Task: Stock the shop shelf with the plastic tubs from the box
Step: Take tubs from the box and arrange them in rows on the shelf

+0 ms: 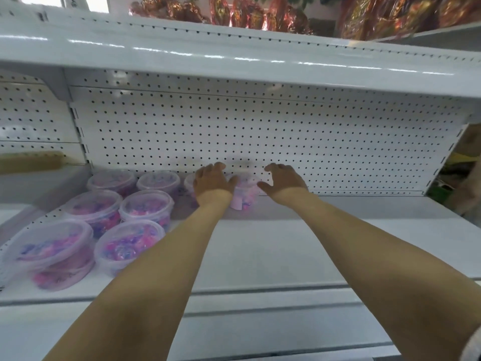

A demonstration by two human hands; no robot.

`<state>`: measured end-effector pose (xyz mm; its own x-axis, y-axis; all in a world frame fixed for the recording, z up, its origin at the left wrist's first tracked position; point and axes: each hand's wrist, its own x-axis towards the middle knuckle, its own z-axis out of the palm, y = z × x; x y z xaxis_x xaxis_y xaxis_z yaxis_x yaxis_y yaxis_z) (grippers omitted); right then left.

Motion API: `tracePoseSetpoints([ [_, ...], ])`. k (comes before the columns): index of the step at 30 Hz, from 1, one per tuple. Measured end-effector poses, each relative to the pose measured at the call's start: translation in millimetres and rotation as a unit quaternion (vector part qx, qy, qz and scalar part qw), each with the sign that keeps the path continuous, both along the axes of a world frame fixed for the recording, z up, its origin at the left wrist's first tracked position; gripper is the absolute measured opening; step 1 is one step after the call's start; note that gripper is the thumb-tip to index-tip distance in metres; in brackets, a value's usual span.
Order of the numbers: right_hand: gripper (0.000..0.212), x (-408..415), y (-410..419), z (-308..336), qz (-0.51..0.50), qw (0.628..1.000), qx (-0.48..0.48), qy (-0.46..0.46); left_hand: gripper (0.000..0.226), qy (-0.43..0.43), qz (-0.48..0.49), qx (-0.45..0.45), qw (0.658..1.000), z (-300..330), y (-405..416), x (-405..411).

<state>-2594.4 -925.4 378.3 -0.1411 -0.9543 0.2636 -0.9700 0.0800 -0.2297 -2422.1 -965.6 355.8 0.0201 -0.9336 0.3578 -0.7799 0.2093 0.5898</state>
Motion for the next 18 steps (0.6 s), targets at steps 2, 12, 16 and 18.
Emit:
tracePoseSetpoints([
  [2, 0.052, -15.6, 21.2, 9.1, -0.016, 1.000, -0.015, -0.003, 0.051, 0.002, -0.014, -0.001, 1.000, 7.5, 17.0, -15.0],
  [12, 0.057, -113.5, 204.1, 5.1, -0.068, 0.995, -0.060, -0.039, 0.054, 0.061, -0.111, 0.002, 0.992, 11.5, 172.5, -109.9],
  [16, 0.057, -149.7, 293.3, -0.1, -0.092, 0.993, -0.055, -0.038, 0.053, 0.062, -0.145, 0.010, 0.987, 9.1, 250.0, -146.5],
  [18, 0.057, -166.2, 336.8, -2.1, -0.113, 0.992, -0.048, -0.037, 0.052, 0.062, -0.162, 0.015, 0.985, 7.6, 289.1, -163.7],
])
